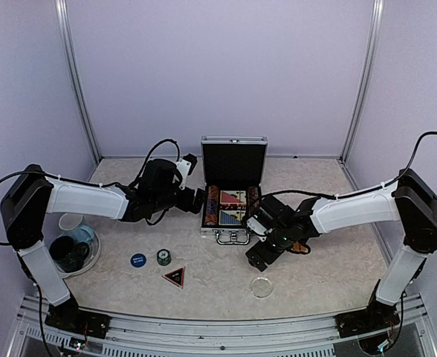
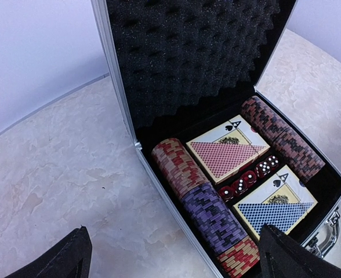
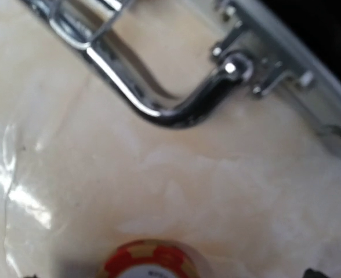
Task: Pack up texas hold em set
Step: Position the chip case at the center of the board, then pick up the poker chip from the center of the board.
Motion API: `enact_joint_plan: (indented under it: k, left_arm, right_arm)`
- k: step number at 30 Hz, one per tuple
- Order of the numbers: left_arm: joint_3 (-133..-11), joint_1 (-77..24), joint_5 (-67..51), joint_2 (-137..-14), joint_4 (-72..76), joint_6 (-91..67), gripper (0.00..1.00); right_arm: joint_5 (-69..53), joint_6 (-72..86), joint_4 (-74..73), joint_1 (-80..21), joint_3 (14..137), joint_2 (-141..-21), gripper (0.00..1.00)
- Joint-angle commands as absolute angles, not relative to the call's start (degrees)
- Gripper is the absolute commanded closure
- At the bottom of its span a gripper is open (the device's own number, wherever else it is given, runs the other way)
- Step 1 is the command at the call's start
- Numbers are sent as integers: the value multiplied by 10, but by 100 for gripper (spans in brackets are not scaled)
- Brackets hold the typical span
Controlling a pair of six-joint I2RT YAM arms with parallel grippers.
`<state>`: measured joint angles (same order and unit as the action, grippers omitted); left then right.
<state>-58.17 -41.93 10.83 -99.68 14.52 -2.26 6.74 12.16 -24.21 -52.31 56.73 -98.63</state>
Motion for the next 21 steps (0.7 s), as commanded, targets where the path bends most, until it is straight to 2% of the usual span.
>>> enact_joint_plan:
  k: [1, 12, 18, 21]
  left_arm:
    - [-575, -422, 115, -983, 152, -32, 1]
    - [-576, -424, 114, -987, 153, -40, 1]
    - [-577, -424, 114, -988, 153, -41, 1]
    - [-579, -425, 114, -991, 152, -42, 1]
  right_arm:
    - [55, 128, -251, -517, 573, -1000, 1]
    - [45, 120, -245, -517, 567, -1027, 14]
    - [31, 114, -237, -517, 562, -1032, 44]
    - [32, 113, -236, -517, 560, -1032, 55]
